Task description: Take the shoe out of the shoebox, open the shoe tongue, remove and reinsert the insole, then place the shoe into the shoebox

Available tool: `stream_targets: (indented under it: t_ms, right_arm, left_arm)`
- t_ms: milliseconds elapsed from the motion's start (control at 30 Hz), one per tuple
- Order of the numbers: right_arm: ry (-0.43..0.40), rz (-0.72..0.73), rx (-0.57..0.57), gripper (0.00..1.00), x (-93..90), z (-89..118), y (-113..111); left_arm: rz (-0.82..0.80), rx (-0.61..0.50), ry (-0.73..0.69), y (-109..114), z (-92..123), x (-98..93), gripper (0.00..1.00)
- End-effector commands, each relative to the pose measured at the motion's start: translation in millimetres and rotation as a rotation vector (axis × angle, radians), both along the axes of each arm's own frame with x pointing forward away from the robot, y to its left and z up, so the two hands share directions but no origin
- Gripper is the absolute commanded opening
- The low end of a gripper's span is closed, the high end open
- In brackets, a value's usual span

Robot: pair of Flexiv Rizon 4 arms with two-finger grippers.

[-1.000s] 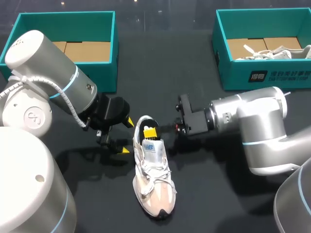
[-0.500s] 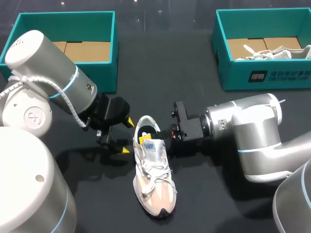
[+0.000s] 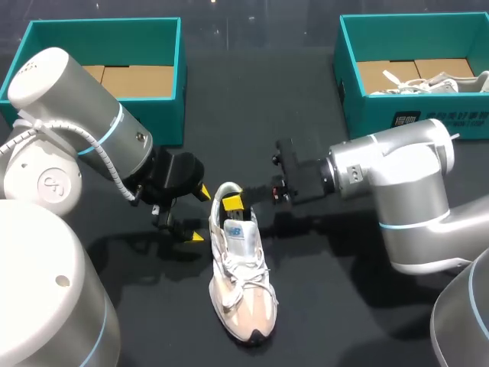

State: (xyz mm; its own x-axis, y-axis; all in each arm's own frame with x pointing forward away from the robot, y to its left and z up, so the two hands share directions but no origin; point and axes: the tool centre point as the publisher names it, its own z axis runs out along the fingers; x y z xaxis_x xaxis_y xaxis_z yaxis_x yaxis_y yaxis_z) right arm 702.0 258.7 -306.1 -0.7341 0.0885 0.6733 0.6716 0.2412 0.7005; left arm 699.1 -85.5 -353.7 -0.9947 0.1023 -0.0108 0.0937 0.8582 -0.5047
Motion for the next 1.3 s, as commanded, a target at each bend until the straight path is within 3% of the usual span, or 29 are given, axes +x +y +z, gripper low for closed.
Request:
stream_targets:
  t_ms: [33,200,433,633,667,733,767,1300]
  right_arm:
    - [0.011,-0.012,0.011,0.00,-0.3,0,-9]
    - [0.065,0.000,0.020,0.00,-1.0,-17,-5]
    - [0.152,0.014,-0.003,0.00,-16.6,-33,7]
    - [0.124,0.006,-0.015,0.00,-21.6,-29,9]
    - [0.112,0.006,-0.019,0.20,-21.0,-25,9]
    - [0.086,0.006,-0.034,0.41,-18.7,-21,8]
    - [0.075,0.009,-0.040,0.46,-17.2,-18,8]
    - [-0.022,0.001,-0.148,0.49,-1.8,20,-5]
  left_arm:
    - [0.001,-0.001,-0.002,0,-1,-0.9,1.00]
    - [0.001,-0.001,-0.002,0,-1,-0.9,1.00]
    - [0.001,-0.001,-0.002,0,-1,-0.9,1.00]
    - [0.001,-0.001,-0.002,0,-1,-0.9,1.00]
    - [0.001,-0.001,-0.002,0,-1,-0.9,1.00]
    - [0.001,-0.001,-0.002,0,-1,-0.9,1.00]
    - [0.001,-0.001,-0.002,0,-1,-0.9,1.00]
    - [-0.034,-0.005,-0.028,4,14,-2.5,1.00]
